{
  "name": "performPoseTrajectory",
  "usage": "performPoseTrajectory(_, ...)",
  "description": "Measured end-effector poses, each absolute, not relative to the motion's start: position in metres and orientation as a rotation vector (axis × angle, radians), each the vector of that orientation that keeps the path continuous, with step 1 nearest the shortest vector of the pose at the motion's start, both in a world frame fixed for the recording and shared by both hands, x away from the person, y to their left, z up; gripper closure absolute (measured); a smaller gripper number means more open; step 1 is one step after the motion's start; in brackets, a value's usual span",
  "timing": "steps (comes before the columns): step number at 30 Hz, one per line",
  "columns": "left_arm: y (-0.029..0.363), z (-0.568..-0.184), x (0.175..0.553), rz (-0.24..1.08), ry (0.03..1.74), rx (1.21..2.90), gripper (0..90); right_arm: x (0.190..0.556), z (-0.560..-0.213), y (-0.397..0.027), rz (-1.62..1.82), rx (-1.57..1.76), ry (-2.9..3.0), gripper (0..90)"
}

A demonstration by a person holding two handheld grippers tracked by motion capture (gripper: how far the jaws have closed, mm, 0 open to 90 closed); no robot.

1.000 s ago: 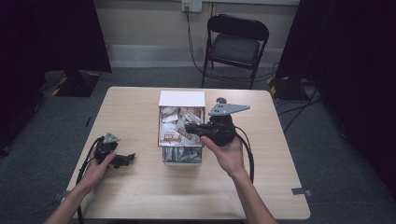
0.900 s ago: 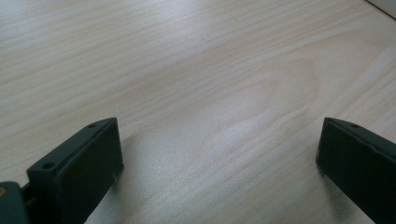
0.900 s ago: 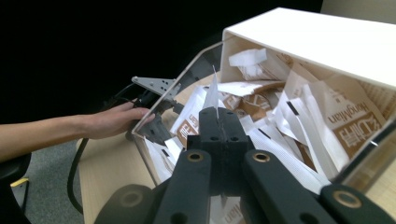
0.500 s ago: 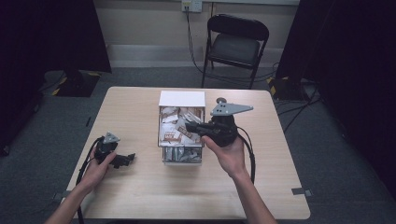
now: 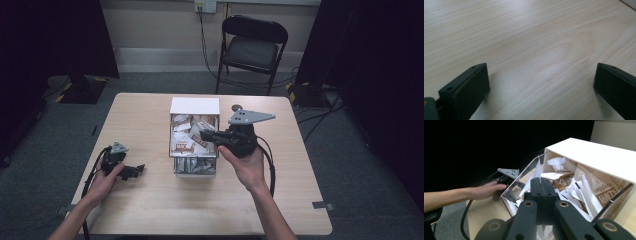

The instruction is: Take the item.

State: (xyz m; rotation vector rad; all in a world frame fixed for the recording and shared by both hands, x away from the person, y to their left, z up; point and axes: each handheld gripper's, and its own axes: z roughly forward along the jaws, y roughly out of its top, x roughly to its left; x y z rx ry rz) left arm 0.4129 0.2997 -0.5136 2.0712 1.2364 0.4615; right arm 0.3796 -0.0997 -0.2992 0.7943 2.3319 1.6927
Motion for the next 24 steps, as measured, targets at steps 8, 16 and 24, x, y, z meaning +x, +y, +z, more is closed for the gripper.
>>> performPoseTrajectory(8,0.3,-0.514,0.413,0.462,1.236,2.071,0.0,0.375,-0.294,-0.107,1.703,0.798,2.315,90.0)
performPoseTrajectory(16,0.3,-0.514,0.413,0.461,1.237,2.071,0.0,0.371,-0.287,-0.114,1.714,0.791,2.289,90.0)
performPoseTrajectory(24,0.3,-0.514,0.413,0.461,1.237,2.071,0.0,0.364,-0.281,-0.122,1.707,0.773,2.278,90.0)
